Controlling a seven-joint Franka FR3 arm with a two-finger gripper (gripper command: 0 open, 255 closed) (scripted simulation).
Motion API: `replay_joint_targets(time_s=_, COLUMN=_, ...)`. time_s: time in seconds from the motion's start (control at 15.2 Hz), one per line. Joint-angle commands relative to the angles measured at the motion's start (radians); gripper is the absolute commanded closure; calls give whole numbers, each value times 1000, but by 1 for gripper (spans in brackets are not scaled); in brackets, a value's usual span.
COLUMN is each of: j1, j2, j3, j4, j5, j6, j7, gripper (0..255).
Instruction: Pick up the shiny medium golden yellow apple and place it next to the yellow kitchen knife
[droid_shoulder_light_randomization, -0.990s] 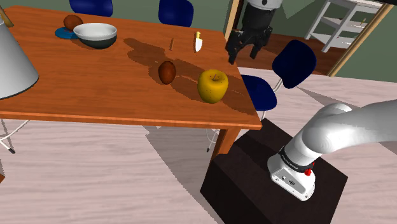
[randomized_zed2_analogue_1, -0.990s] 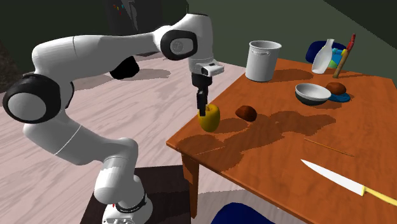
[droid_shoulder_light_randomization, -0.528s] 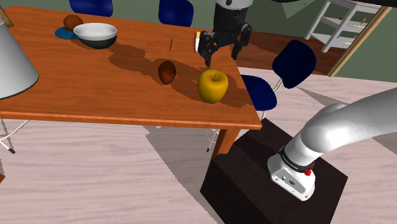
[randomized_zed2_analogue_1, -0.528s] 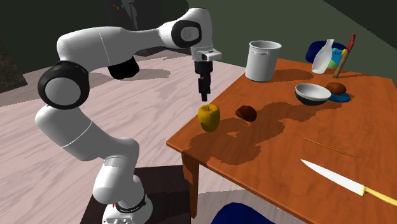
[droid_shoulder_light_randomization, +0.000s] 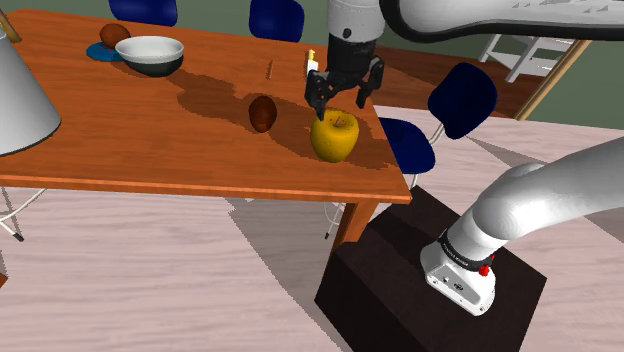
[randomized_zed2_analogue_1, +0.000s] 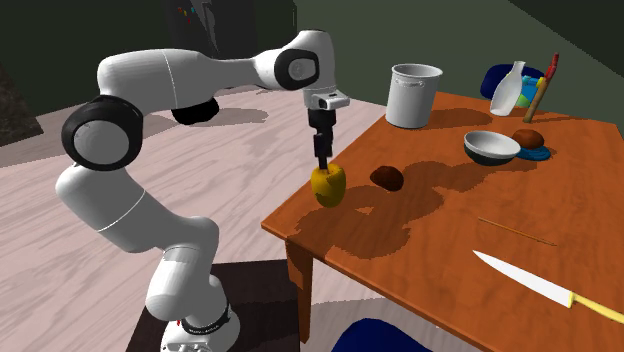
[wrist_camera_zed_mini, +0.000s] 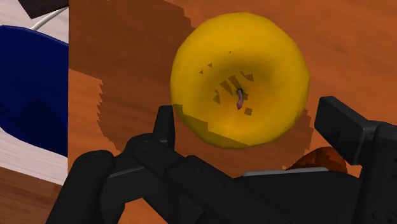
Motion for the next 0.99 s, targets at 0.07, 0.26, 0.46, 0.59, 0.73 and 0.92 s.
replay_joint_targets(time_s=0.07, j1=1, j2=-2, j3=-1, j4=-12, j5=1, j6=11, j7=-1, gripper=0)
replay_joint_targets(time_s=0.26, j1=1, j2=-2, j3=-1, j4=-12, j5=1, j6=11, j7=-1, gripper=0)
replay_joint_targets(time_s=0.46, j1=1, j2=-2, j3=-1, j4=-12, j5=1, j6=10, j7=-1, gripper=255)
replay_joint_targets(time_s=0.59, j1=1, j2=-2, j3=-1, j4=-12, j5=1, j6=10, j7=-1, gripper=255)
replay_joint_targets(time_s=0.73, j1=1, j2=-2, j3=-1, j4=-12, j5=1, j6=10, j7=-1, gripper=255)
replay_joint_targets(time_s=0.92, j1=1, j2=-2, j3=-1, j4=-12, j5=1, j6=10, j7=-1, gripper=255)
